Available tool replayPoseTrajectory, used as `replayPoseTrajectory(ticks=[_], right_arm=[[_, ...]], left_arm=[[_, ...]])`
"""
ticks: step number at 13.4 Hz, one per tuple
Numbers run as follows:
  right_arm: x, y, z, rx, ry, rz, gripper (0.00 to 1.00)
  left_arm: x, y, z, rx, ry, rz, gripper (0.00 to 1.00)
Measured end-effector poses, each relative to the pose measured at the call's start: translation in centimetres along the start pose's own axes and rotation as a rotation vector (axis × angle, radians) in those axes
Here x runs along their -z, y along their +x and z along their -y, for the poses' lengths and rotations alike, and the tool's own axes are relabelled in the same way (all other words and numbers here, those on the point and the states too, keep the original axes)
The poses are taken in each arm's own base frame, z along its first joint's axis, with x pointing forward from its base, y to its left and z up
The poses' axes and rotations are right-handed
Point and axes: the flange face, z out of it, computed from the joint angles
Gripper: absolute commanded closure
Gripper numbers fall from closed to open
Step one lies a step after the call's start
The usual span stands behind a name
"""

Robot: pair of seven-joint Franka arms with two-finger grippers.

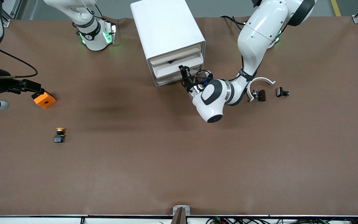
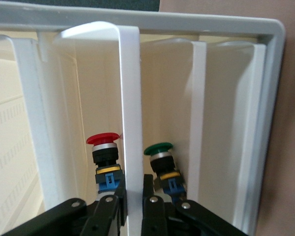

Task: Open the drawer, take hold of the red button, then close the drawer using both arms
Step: 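Pull the drawer open with the left gripper while the right gripper rises, then reach the right gripper into the drawer while the left gripper withdraws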

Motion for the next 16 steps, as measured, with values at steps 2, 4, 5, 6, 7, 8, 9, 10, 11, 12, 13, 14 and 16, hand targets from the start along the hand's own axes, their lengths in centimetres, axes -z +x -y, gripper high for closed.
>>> replayPoseTrajectory(ticks=[2,4,5,6,7,8,9,10,11,12,13,14,16], right_arm=[[-0.3,0.0,0.3,-0.032,0.000,0.009,0.00],[-0.8,0.0,2.2,-0.122,-0.006,0.019,0.00],[-1.0,-0.1,4.3,-0.165,-0.013,0.021,0.00],[-1.1,-0.3,6.6,-0.202,-0.022,0.021,0.00],[-1.3,-0.6,9.2,-0.235,-0.031,0.019,0.00],[-1.5,-1.0,11.8,-0.263,-0.039,0.014,0.00],[-1.6,-1.5,14.3,-0.294,-0.045,0.005,0.00],[-1.8,-2.0,16.7,-0.328,-0.047,-0.009,0.00],[-1.9,-2.5,18.9,-0.360,-0.048,-0.022,0.00],[-2.1,-3.1,21.0,-0.388,-0.046,-0.037,0.00],[-2.3,-3.6,23.0,-0.411,-0.035,-0.050,0.00],[-2.6,-4.0,24.8,-0.432,-0.008,-0.056,0.00],[-3.5,-4.5,27.5,-0.476,0.044,-0.068,0.00]], left_arm=[[1.9,0.4,-0.3,0.002,-0.007,0.031,1.00],[3.5,0.5,-0.5,-0.002,-0.019,0.059,1.00],[4.2,0.5,-0.7,-0.003,-0.026,0.073,1.00],[5.0,0.6,-0.8,-0.005,-0.031,0.087,1.00],[6.1,0.8,-0.9,-0.005,-0.036,0.104,1.00],[7.3,1.2,-1.1,-0.003,-0.040,0.123,1.00],[8.3,1.6,-1.3,-0.001,-0.043,0.139,1.00],[9.1,1.8,-1.3,-0.001,-0.046,0.152,1.00],[9.6,1.9,-1.3,-0.003,-0.049,0.161,1.00],[9.9,1.9,-1.3,-0.006,-0.054,0.166,0.91],[10.1,1.8,-1.2,-0.010,-0.060,0.169,0.55],[10.4,1.7,-1.1,-0.014,-0.065,0.173,0.01],[11.8,1.4,-0.6,-0.035,-0.085,0.201,0.00]])
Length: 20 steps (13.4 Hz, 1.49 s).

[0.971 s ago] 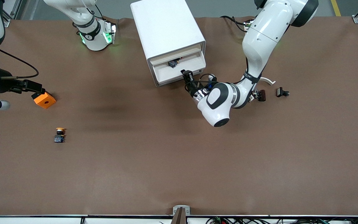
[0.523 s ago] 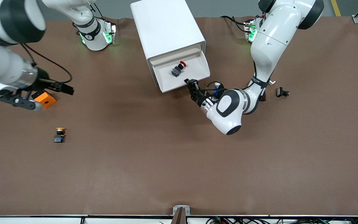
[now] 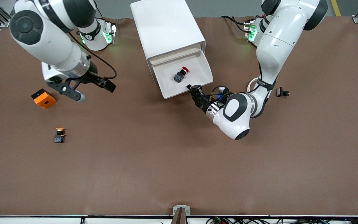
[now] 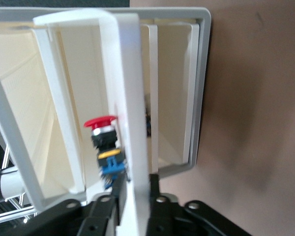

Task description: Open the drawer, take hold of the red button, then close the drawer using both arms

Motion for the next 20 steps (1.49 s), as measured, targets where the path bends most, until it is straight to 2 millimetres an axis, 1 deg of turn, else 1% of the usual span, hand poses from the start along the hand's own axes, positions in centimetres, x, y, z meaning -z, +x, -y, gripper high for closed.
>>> replayPoseTrajectory(ticks=[2,5,6,8,10,11,12,14,17,20], right_arm=[[-1.7,-2.2,2.2,-0.046,0.033,-0.016,0.00],[-5.2,-7.3,5.5,-0.058,0.042,-0.024,0.00],[-6.1,-8.6,6.3,-0.060,0.042,-0.025,0.00],[-7.9,-10.9,8.1,-0.077,0.050,-0.030,0.00],[-10.5,-13.5,10.0,-0.087,0.038,-0.028,0.00],[-12.1,-15.1,10.9,-0.086,0.021,-0.027,0.00],[-13.6,-16.4,11.6,-0.088,0.009,-0.029,0.00],[-16.1,-18.4,12.8,-0.085,-0.006,-0.032,0.00],[-18.7,-20.3,13.8,-0.090,-0.015,-0.035,0.00],[-20.8,-21.5,14.6,-0.098,-0.014,-0.041,0.00]], left_arm=[[1.8,-0.8,0.9,-0.028,-0.019,0.025,0.00],[4.2,-1.8,2.2,-0.069,-0.054,0.049,0.00],[5.4,-1.9,2.5,-0.083,-0.073,0.057,0.00],[8.9,-1.7,3.1,-0.115,-0.111,0.092,0.00],[12.4,-0.5,2.8,-0.181,-0.156,0.107,0.00],[13.7,0.3,2.4,-0.211,-0.182,0.097,0.00],[14.7,1.1,2.0,-0.240,-0.207,0.080,0.00],[15.9,2.1,1.4,-0.321,-0.264,0.022,0.00],[18.0,3.4,2.2,-0.456,-0.366,-0.101,0.00],[21.6,5.5,3.1,-0.577,-0.453,-0.198,0.00]])
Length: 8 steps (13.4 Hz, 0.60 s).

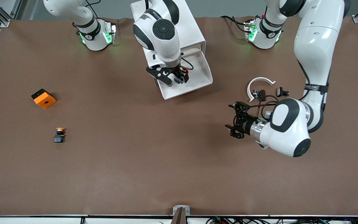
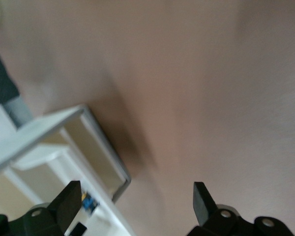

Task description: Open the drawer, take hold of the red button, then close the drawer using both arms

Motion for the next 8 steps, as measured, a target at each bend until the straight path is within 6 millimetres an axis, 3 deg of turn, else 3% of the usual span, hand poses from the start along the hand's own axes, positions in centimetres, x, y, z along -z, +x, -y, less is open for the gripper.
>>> replayPoseTrajectory(ticks=[5,8], right_arm=[[-1.8,-0.7,0.4,0.021,-0.019,-0.041,0.00],[-2.6,-0.9,0.7,0.034,-0.014,-0.056,0.00]], left_arm=[[8.5,2.9,2.8,-0.180,-0.148,-0.157,0.00],[10.3,1.8,4.4,-0.265,-0.174,-0.282,0.00]])
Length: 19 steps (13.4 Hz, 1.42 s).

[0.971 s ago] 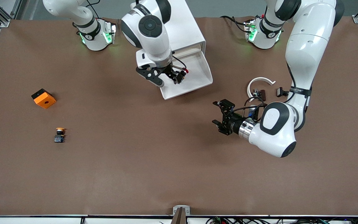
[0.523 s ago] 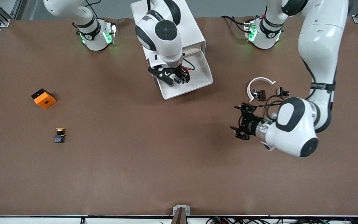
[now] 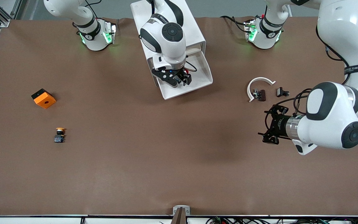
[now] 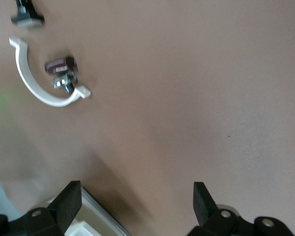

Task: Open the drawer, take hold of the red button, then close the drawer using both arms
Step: 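Lift the red button out with the right gripper while the left gripper approaches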

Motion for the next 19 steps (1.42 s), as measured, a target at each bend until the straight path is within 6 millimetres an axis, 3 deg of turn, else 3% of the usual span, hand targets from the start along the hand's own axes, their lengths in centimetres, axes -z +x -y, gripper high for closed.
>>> replayPoseTrajectory(ticks=[3,5,7,8,10,15,17,19], right_arm=[[-0.8,-0.7,0.3,0.015,0.000,-0.008,0.00],[-1.1,-1.0,0.4,0.020,-0.002,-0.010,0.34],[-1.0,-1.0,0.5,0.021,0.001,-0.011,0.52],[-0.9,-1.0,0.6,0.021,0.002,-0.011,0.97],[-0.8,-1.0,0.6,0.020,0.005,-0.011,1.00],[-0.3,-0.6,0.9,0.013,0.015,-0.014,1.00],[0.8,0.6,1.3,0.004,0.029,-0.018,1.00],[2.8,3.2,1.4,0.021,0.004,-0.016,1.00]], left_arm=[[0.4,-0.9,0.2,-0.155,0.004,-0.056,0.00],[1.0,-0.9,0.5,-0.304,0.005,-0.073,0.00],[1.6,-0.8,0.9,-0.396,0.002,-0.078,0.00],[1.9,-0.8,1.1,-0.418,0.000,-0.080,0.00],[2.1,-1.1,1.2,-0.454,0.005,-0.096,0.00],[1.1,-4.0,1.4,-0.607,0.047,-0.135,0.00],[0.3,-4.6,1.3,-0.645,0.055,-0.147,0.00],[-0.5,-5.3,1.1,-0.671,0.041,-0.154,0.00]])
